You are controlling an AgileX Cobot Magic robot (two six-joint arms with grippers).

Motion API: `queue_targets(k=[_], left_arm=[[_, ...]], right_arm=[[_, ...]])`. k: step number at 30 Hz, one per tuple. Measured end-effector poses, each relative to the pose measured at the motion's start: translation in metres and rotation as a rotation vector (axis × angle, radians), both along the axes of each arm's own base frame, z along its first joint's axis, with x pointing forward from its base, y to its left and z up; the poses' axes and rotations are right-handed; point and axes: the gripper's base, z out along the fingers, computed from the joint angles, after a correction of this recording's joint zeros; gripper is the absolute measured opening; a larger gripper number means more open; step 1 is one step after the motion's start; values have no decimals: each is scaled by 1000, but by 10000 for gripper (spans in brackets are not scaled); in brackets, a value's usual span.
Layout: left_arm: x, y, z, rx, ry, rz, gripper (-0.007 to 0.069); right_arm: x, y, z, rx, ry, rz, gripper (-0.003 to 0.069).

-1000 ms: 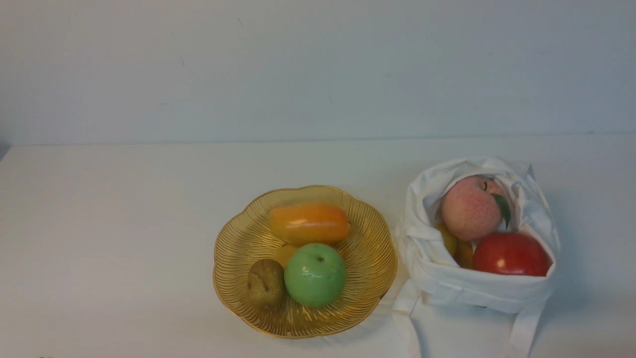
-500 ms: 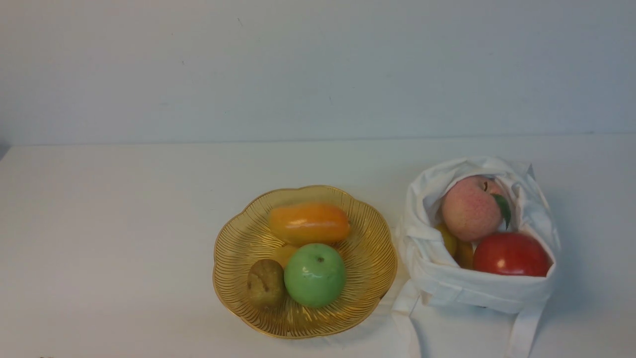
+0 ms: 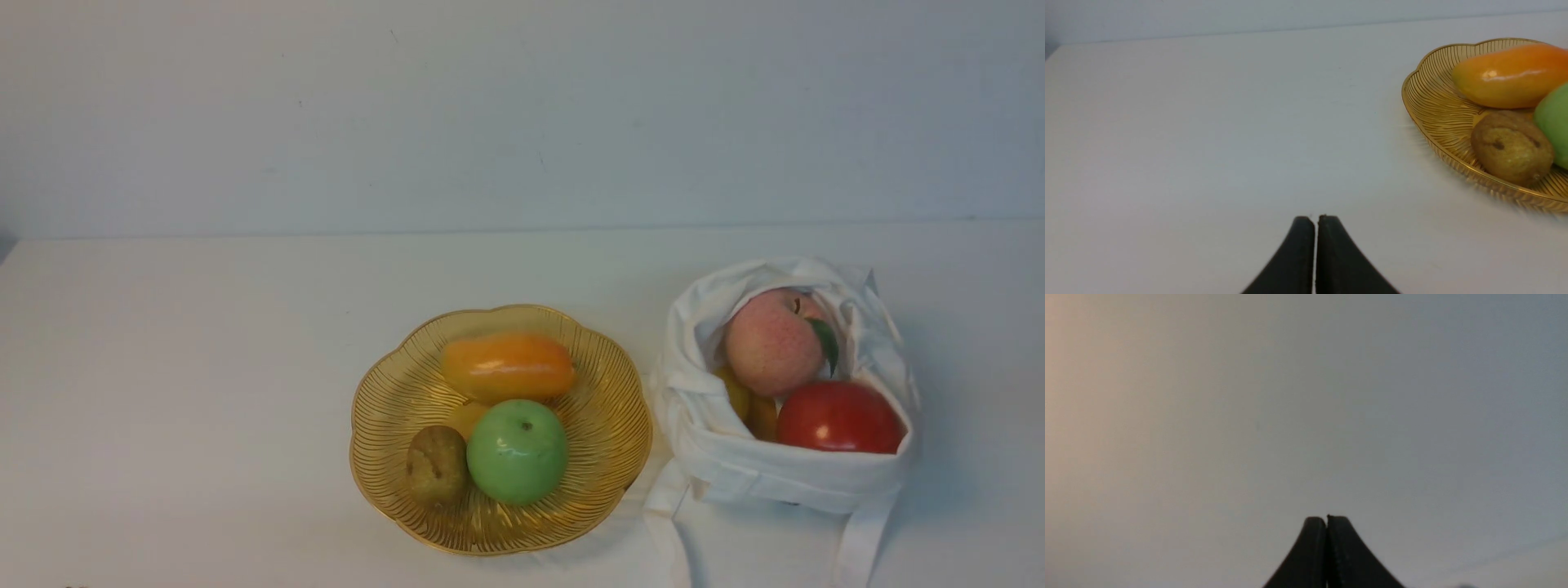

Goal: Take the fruit out of the cloth bag on the white table and place them on a plate.
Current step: 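Reach into the cloth bag and grasp the peach with the right gripper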

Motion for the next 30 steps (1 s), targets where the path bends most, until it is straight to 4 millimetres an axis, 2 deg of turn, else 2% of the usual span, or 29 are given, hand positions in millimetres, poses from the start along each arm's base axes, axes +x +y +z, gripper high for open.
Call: queue_targets(k=[1, 2, 5, 7, 8, 11, 15, 18, 23, 26, 30], left_arm=[[0, 0, 0, 0, 0, 0, -8], [0, 0, 0, 0, 0, 0, -8], [0, 0, 0, 0, 0, 0, -8], [0, 0, 0, 0, 0, 0, -8], [0, 0, 0, 0, 0, 0, -8], [0, 0, 0, 0, 0, 0, -8], [0, 0, 0, 0, 0, 0, -8], [0, 0, 0, 0, 0, 0, -8], [0, 0, 0, 0, 0, 0, -8], [0, 0, 0, 0, 0, 0, -8], [0, 0, 0, 0, 0, 0, -8]], right_arm=[[5, 3, 6, -45, 61, 26, -10], [20, 5, 12, -120, 167, 52, -10], [58, 9, 9, -253, 450, 125, -10], [92, 12, 4, -329, 639, 192, -10], [92, 12, 6, -334, 636, 195, -10], [130, 17, -4, -366, 762, 279, -10], [174, 27, -15, -352, 797, 406, -10], [194, 35, -28, -335, 814, 462, -9], [215, 54, -45, -357, 813, 493, 14], [223, 62, -55, -374, 815, 475, 71], [228, 61, -56, -415, 790, 431, 218]])
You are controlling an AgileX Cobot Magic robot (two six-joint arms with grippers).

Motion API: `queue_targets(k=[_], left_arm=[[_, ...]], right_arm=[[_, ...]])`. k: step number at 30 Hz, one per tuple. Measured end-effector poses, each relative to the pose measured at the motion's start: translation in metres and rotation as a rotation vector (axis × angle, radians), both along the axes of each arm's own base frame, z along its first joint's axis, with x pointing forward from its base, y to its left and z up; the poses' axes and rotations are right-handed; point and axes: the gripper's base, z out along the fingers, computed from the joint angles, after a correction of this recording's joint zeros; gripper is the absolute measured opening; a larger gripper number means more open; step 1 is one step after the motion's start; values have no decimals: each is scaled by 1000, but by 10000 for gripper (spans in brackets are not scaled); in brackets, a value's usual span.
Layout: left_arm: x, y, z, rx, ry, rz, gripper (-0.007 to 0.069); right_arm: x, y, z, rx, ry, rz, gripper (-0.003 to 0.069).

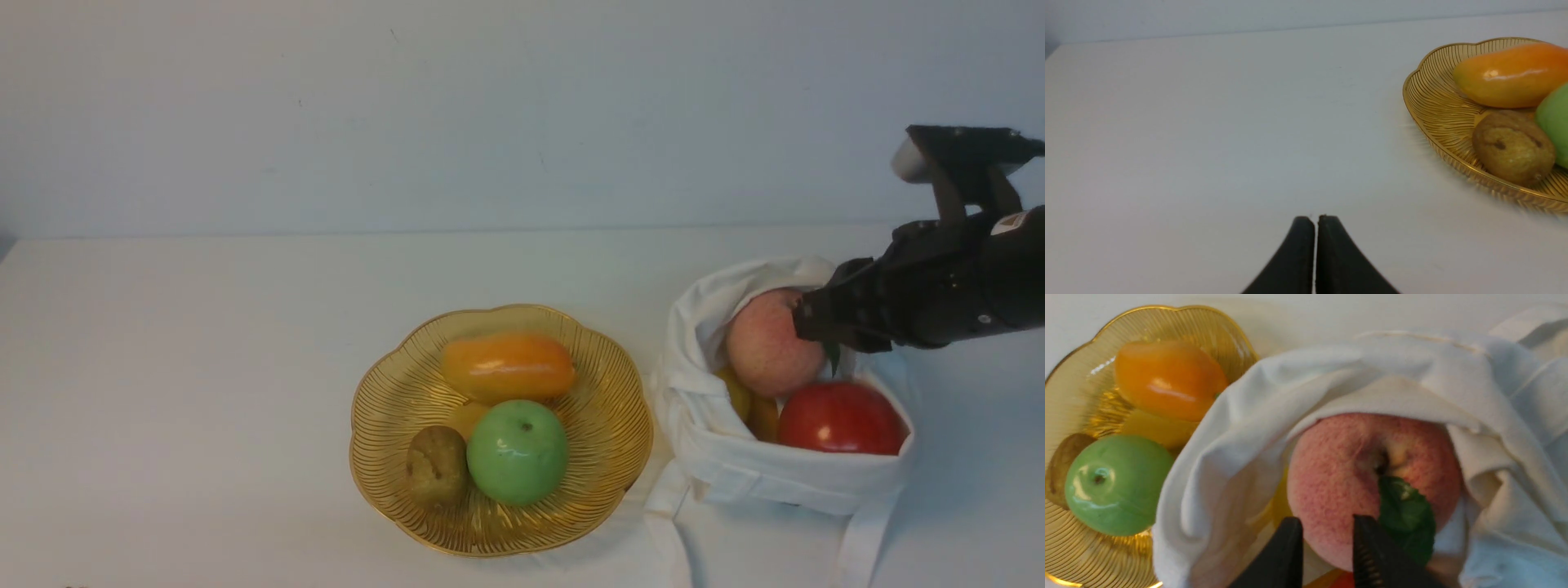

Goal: Take the fruit out of the cloth bag on the white table and place them on a plate.
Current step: 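Reach into the cloth bag and grasp the peach with the right gripper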

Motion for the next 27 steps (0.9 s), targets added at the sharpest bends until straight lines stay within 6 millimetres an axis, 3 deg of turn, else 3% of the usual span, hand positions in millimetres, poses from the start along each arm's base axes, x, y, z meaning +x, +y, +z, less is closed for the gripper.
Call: queue_targets(k=[2, 3, 4, 6, 11, 19, 27], left_arm=[[0, 0, 0, 0, 0, 0, -8], [0, 0, 0, 0, 0, 0, -8], [0, 0, 0, 0, 0, 0, -8], [0, 0, 0, 0, 0, 0, -8], [0, 0, 0, 0, 0, 0, -8], [0, 0, 0, 0, 0, 0, -8], [0, 0, 0, 0, 0, 0, -8]], right_arm=[[3, -1, -1, -6, -17, -16, 329], [3, -1, -1, -6, -17, -16, 339], [5, -1, -3, -7, -16, -23, 421], [8, 0, -7, -3, -6, -28, 515], [15, 2, -24, -5, 43, -33, 652], [19, 9, -27, -3, 24, -27, 668], [24, 12, -36, -7, 27, -33, 619]])
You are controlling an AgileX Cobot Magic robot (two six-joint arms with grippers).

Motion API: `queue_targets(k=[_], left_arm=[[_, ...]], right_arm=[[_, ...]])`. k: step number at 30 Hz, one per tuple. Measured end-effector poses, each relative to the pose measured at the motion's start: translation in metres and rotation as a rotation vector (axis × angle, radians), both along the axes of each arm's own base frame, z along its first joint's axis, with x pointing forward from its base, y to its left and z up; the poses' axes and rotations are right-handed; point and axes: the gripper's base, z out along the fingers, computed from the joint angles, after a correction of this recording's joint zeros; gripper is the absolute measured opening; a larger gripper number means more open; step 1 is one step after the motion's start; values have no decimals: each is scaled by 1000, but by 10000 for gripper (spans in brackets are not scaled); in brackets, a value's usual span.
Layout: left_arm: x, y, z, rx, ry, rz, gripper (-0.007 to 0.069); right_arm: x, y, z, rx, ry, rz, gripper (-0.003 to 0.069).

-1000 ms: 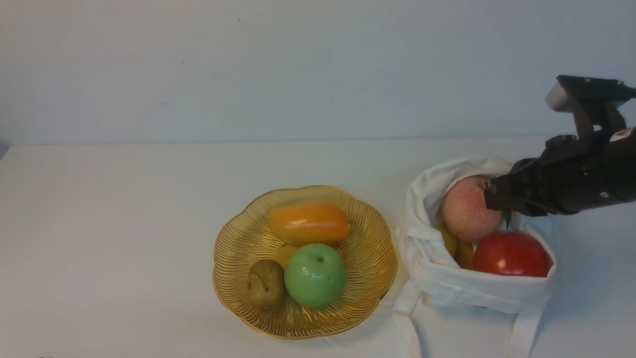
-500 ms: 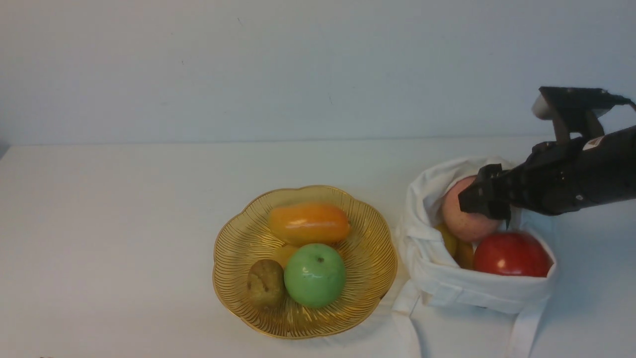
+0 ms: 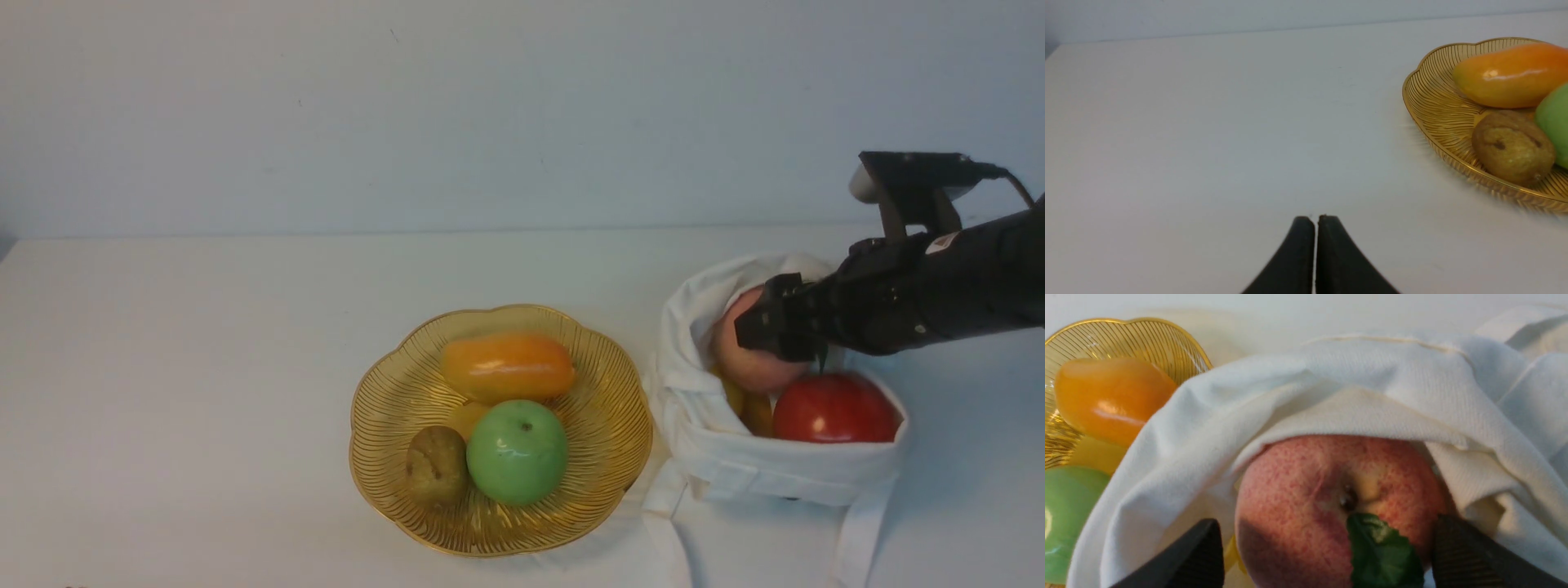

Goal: Take the fruit out of the cloth bag on the white table and place them on a plate.
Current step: 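Reach into the cloth bag and grasp the peach with the right gripper, then place the peach onto the plate with the right gripper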

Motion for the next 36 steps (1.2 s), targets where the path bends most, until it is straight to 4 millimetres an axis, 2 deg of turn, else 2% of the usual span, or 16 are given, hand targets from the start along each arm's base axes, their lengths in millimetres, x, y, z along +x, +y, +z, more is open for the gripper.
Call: queue_targets(k=[5, 12, 28, 33, 36], left_arm=[[0, 0, 0, 0, 0, 0, -8], [0, 0, 0, 0, 0, 0, -8], [0, 0, 0, 0, 0, 0, -8], [0, 0, 0, 0, 0, 0, -8], [0, 0, 0, 0, 0, 0, -8]], right_arm=[[2, 0, -5, -4, 13, 2, 503], [-4, 1, -3, -9, 49, 35, 498], [-53, 1, 53, 57, 64, 139, 495], [-67, 11, 70, 155, 32, 209, 495], [-76, 28, 78, 199, -27, 329, 495]])
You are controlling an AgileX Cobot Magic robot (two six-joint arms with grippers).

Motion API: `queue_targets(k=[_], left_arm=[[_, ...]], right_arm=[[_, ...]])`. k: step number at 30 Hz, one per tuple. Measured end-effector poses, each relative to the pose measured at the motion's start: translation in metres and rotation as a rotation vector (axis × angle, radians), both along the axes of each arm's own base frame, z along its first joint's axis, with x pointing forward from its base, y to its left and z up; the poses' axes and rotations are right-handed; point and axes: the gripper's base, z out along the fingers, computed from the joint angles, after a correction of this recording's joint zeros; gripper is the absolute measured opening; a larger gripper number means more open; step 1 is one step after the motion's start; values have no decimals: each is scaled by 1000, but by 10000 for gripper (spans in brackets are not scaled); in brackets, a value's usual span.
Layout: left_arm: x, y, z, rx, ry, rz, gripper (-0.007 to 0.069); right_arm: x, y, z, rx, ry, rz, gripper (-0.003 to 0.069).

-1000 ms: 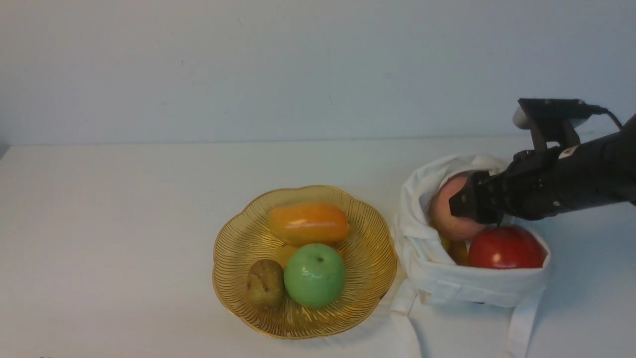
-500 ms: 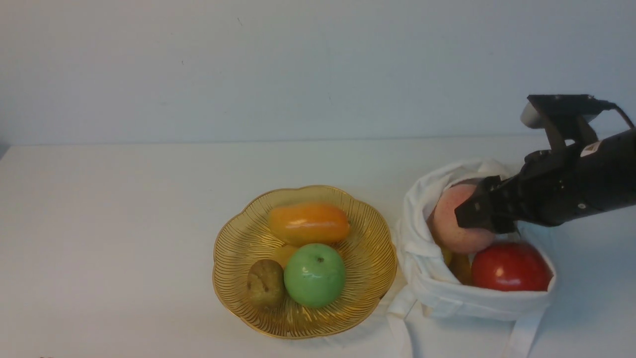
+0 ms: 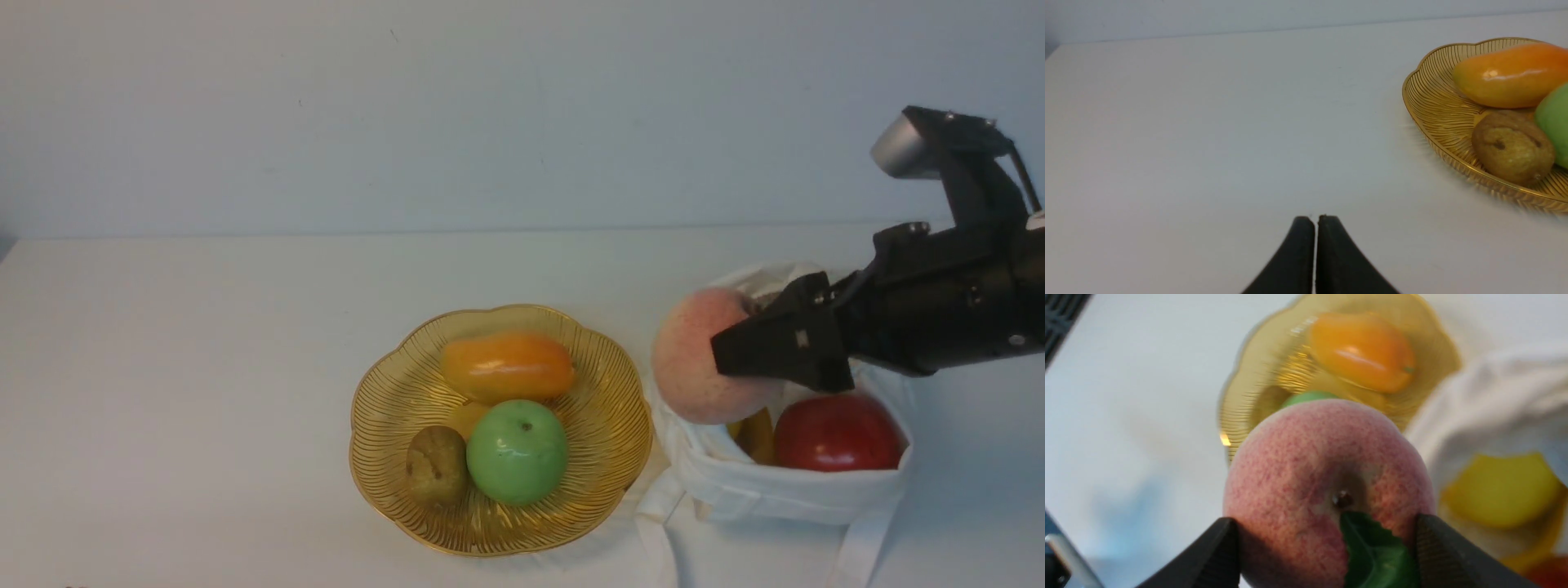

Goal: Take the fruit out of the cloth bag on the white table and place them on a plate.
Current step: 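Place the peach onto the plate with the right gripper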

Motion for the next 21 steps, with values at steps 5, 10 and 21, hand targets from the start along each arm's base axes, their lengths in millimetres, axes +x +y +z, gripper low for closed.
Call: queue_targets(k=[5, 10, 21], left_arm=[[0, 0, 0, 0, 0, 0, -8], [0, 0, 0, 0, 0, 0, -8], [0, 0, 0, 0, 0, 0, -8]], right_arm=[[-4, 25, 1, 9, -93, 92, 495], [1, 59, -17, -25, -97, 166, 494], [58, 86, -61, -294, -69, 171, 493]])
